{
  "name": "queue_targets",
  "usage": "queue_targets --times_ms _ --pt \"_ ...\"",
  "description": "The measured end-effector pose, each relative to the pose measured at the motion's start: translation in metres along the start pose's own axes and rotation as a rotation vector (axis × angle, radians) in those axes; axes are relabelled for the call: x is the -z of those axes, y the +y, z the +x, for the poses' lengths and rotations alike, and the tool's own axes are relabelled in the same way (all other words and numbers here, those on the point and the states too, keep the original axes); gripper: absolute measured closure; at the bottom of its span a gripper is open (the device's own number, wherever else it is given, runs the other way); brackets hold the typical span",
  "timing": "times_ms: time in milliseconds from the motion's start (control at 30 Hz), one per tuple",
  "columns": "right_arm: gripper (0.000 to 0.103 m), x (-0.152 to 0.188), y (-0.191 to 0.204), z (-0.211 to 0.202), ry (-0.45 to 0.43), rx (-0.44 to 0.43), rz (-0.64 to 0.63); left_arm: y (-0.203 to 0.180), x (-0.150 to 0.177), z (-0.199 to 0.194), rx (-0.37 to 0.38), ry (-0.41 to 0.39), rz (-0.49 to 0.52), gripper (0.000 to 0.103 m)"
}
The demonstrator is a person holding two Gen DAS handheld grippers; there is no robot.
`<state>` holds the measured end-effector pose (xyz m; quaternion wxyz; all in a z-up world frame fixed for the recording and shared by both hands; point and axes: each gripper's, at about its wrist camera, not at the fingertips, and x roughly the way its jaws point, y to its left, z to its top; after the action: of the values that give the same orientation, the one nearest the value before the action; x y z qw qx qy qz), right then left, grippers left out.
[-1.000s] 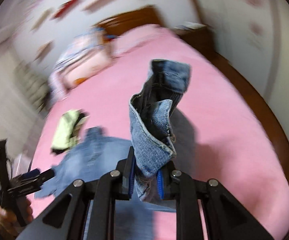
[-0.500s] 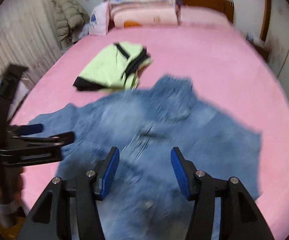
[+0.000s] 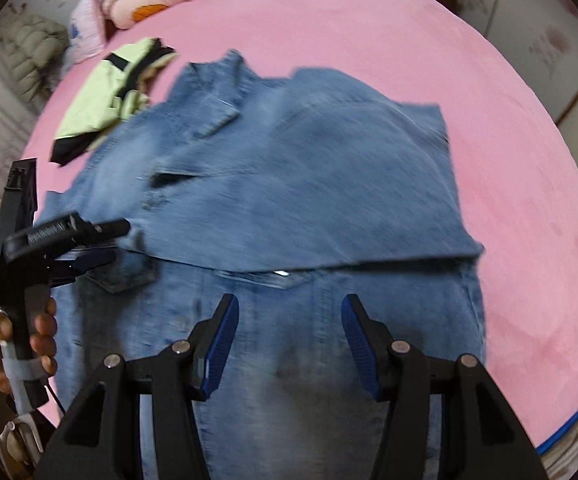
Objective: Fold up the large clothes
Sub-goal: 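Fold the held sleeve across the jacket front and open the right tool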
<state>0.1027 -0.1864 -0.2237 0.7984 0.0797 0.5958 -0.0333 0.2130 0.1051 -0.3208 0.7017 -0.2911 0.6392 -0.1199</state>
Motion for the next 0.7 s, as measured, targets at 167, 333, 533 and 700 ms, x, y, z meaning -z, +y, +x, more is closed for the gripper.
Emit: queue_targets --times_ms 167,333,533,700 --pt "0.049 0.004 -0.013 0.004 0.0 -0.001 0.019 0.018 0.004 0.005 0.105 -0.065 -0.173 0.03" --pt "0.049 0.009 -0.017 0.006 0.006 -0.001 -0.009 0.014 0.016 0.006 0.179 -0.051 -0.197 0.048" --pt "0.049 0.012 -0.028 0.008 0.013 -0.005 0.014 0.014 0.017 0.014 0.199 -0.039 -0.211 0.048" --pt "0.049 0.014 -0.037 0.008 0.007 0.01 0.028 0.007 0.008 0.018 0.116 -0.047 -0.209 0.059"
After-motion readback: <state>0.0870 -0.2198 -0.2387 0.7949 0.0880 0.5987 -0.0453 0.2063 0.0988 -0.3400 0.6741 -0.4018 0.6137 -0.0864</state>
